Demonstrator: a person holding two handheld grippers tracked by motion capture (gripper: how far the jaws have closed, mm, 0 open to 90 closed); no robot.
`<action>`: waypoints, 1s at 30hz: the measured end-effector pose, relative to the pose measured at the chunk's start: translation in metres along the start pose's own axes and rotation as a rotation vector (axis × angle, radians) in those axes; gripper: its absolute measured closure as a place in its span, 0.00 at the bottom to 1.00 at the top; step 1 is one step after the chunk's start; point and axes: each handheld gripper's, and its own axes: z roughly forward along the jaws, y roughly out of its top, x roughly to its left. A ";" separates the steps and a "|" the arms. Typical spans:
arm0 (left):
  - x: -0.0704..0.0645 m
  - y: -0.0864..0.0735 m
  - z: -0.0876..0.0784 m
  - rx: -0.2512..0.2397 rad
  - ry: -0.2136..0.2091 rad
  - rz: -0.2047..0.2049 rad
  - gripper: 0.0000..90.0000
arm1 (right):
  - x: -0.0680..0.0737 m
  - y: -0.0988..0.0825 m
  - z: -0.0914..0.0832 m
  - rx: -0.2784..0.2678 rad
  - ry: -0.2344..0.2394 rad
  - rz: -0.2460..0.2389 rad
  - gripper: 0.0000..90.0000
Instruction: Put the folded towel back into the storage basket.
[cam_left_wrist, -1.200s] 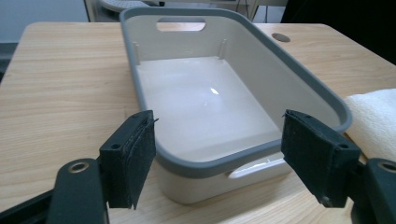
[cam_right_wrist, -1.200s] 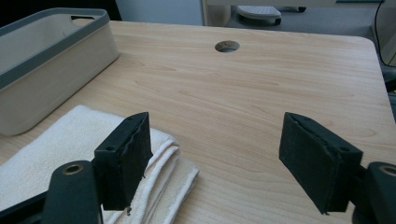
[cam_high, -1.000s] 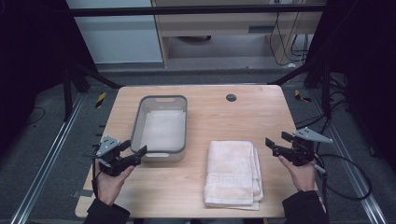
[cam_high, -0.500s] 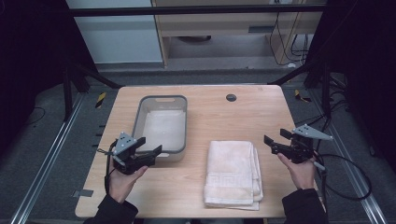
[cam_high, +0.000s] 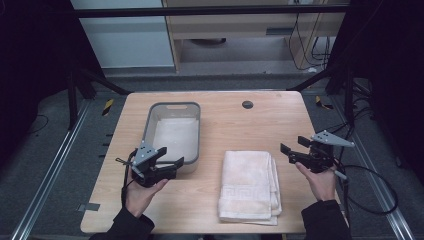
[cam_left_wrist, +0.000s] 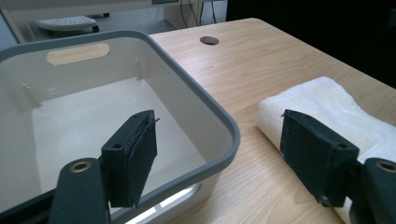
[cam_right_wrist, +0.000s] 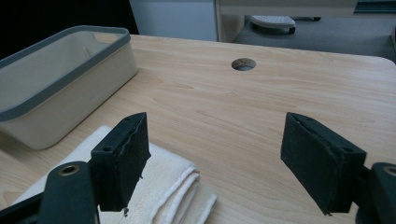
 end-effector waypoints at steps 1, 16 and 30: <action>-0.005 0.001 0.001 -0.001 -0.012 0.006 0.29 | 0.001 0.001 0.000 0.000 0.003 -0.001 0.26; -0.033 0.000 0.021 0.037 -0.077 0.053 0.29 | 0.010 0.006 0.013 0.018 0.050 -0.020 0.27; -0.057 -0.012 0.031 0.084 -0.128 0.079 0.30 | 0.016 -0.001 0.024 0.085 0.047 -0.053 0.30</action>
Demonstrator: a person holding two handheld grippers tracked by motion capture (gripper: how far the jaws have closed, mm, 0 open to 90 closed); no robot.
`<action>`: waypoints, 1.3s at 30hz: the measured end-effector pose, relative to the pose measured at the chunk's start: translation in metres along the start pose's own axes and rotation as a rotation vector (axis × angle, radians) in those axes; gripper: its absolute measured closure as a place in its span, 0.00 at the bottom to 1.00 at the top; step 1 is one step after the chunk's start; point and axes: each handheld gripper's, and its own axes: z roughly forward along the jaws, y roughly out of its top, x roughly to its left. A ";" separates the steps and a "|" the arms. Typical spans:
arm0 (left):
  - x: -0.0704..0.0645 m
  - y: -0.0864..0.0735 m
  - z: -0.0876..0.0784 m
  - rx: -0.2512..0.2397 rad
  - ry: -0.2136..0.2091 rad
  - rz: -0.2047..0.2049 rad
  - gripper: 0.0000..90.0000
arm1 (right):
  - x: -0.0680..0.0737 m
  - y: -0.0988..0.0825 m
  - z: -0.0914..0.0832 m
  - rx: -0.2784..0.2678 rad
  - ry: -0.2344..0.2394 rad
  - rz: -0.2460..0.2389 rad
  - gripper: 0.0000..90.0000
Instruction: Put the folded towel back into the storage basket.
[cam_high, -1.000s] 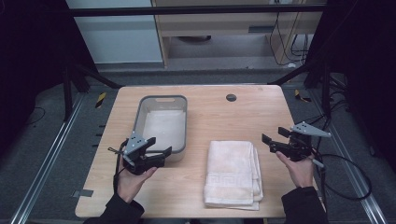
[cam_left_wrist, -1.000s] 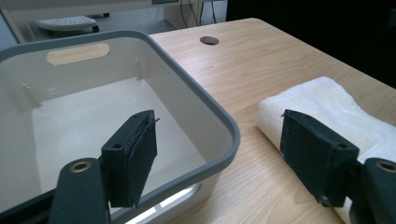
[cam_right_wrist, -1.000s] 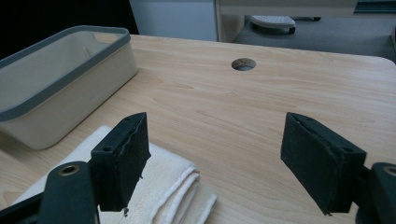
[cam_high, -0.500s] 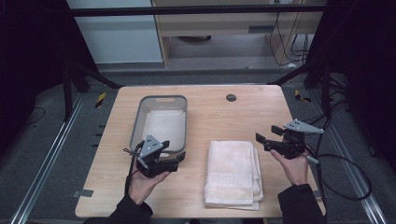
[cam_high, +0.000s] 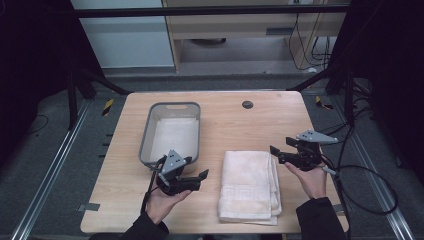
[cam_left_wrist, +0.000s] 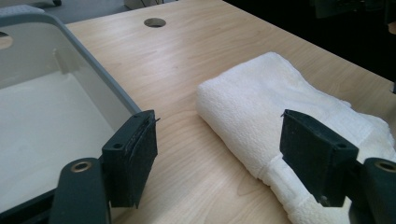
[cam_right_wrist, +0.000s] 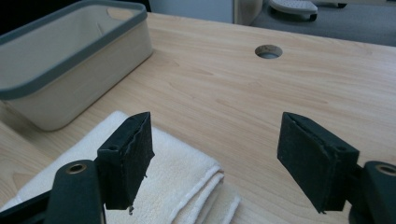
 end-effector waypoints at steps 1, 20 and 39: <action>0.000 0.000 0.000 0.000 0.000 0.000 0.30 | 0.000 0.000 0.000 0.000 0.000 0.000 0.30; -0.022 -0.026 0.027 0.091 -0.034 0.035 0.26 | 0.010 -0.017 0.018 0.110 0.007 -0.028 0.28; -0.045 -0.041 0.057 0.183 -0.093 0.057 0.26 | 0.014 -0.033 0.036 0.144 0.023 -0.008 0.30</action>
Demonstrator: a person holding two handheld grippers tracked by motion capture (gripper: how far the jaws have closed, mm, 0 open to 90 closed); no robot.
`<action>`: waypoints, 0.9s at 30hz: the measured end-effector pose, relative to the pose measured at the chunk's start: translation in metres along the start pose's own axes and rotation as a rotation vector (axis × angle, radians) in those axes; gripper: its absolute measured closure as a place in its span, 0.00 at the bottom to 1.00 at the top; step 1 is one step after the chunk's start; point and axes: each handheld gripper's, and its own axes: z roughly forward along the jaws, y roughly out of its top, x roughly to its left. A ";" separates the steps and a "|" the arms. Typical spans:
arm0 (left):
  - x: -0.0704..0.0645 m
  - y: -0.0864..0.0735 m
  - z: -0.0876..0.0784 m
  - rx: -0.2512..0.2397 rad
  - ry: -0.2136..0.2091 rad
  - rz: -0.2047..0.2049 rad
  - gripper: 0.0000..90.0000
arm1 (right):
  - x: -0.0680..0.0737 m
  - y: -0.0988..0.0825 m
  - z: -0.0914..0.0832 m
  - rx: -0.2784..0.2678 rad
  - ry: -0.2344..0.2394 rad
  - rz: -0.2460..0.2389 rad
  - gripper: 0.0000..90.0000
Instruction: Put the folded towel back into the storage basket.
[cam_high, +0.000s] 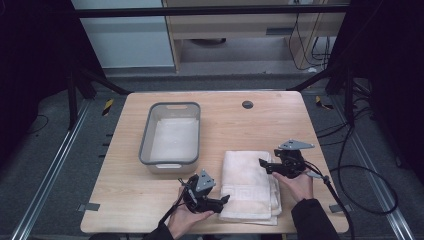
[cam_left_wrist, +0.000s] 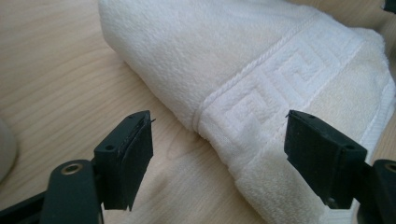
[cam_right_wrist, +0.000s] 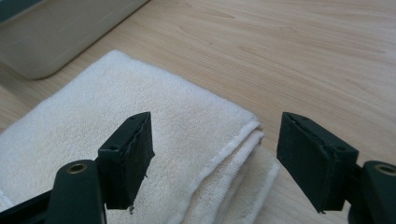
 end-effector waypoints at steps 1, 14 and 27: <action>0.000 0.000 0.000 0.000 0.000 0.000 0.26 | -0.002 -0.002 0.001 0.009 -0.003 0.012 0.30; -0.004 -0.005 0.018 0.030 -0.013 -0.027 0.30 | -0.004 -0.014 0.017 0.090 -0.003 0.022 0.30; 0.000 -0.008 0.029 0.061 -0.060 -0.091 0.35 | -0.003 -0.021 0.027 0.149 0.009 0.070 0.36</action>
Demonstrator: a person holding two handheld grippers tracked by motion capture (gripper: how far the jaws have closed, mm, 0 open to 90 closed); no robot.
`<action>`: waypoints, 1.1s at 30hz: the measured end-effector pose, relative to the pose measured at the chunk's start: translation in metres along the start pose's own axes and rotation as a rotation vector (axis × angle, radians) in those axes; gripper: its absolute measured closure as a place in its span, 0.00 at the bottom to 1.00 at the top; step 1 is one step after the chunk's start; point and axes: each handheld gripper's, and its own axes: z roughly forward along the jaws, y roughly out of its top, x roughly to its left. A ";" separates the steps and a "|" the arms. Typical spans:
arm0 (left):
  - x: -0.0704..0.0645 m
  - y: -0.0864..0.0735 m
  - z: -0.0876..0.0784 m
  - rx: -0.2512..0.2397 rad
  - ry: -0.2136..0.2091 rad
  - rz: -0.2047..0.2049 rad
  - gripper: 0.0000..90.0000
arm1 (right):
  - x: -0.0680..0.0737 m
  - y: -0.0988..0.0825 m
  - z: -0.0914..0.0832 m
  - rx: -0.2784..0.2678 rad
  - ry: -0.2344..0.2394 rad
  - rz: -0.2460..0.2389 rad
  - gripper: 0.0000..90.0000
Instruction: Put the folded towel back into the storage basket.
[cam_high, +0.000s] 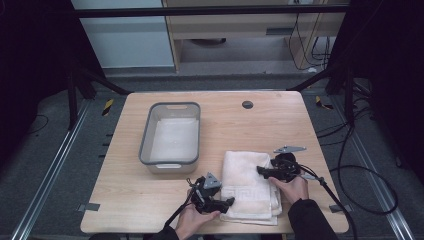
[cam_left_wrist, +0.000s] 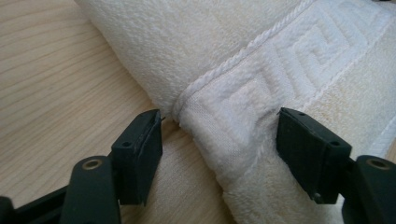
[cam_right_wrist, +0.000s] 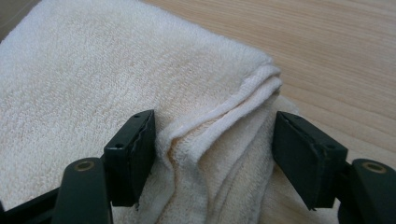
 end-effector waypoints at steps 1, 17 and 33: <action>-0.001 0.000 0.001 0.001 -0.005 0.000 0.36 | 0.000 0.000 0.000 0.005 0.007 0.002 0.38; -0.001 0.004 0.001 0.028 -0.061 -0.018 0.53 | -0.002 0.002 0.001 0.025 0.067 0.027 0.56; -0.001 0.006 0.001 0.046 -0.091 -0.034 0.70 | -0.003 0.005 -0.001 0.031 0.112 0.071 0.75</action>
